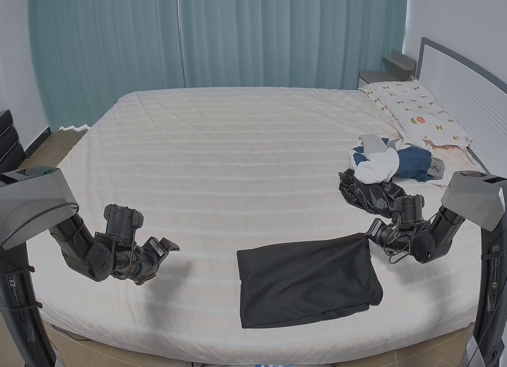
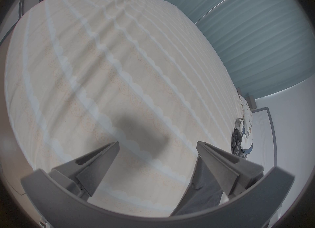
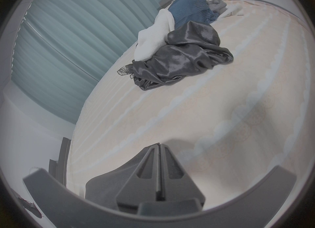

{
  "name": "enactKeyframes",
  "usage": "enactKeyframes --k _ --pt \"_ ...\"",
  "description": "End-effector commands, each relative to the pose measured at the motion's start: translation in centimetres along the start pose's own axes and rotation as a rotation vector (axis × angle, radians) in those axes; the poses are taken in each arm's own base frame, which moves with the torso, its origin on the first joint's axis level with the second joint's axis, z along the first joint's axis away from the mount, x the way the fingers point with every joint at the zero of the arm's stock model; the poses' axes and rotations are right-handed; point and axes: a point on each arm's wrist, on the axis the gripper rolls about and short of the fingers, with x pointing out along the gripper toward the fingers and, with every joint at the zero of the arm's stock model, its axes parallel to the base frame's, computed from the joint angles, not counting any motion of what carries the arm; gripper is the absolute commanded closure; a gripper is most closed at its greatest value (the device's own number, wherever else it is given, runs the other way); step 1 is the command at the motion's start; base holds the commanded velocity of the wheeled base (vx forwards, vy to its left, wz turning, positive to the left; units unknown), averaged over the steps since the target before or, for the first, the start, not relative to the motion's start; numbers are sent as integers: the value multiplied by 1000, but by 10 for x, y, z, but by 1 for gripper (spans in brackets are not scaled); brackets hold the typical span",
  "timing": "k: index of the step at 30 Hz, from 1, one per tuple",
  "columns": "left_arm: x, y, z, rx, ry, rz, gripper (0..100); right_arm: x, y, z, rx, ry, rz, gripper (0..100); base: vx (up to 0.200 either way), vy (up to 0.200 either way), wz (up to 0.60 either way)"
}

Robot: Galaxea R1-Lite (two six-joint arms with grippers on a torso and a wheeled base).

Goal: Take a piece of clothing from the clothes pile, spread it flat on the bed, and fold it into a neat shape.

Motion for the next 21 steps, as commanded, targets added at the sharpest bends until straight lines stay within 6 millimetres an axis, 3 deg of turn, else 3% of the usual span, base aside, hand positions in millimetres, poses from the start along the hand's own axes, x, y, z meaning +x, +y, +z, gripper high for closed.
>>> enactKeyframes --k 1,4,5,8,12,16,17,21 --pt "0 0 0 0 0 1 0 0 -5 0 6 2 -11 100 0 0 0" --pt "0 0 0 0 0 1 0 1 -6 -1 4 7 -14 100 0 0 0" --pt "0 0 0 0 0 1 0 1 -5 -1 4 5 -14 0 0 0 0" --pt "0 0 0 0 0 1 0 -1 -2 0 1 -9 -5 0 0 0 0" --pt "0 0 0 1 0 1 0 -22 4 4 -8 -6 5 0 0 0 0" --pt "0 0 0 0 0 1 0 -44 1 -10 -42 64 12 0 0 0 0" --pt "0 0 0 1 0 1 0 -60 -5 -20 -90 126 35 0 0 0 0" --pt "0 0 -1 2 2 2 0 -80 -18 -39 -160 213 26 0 0 0 0"
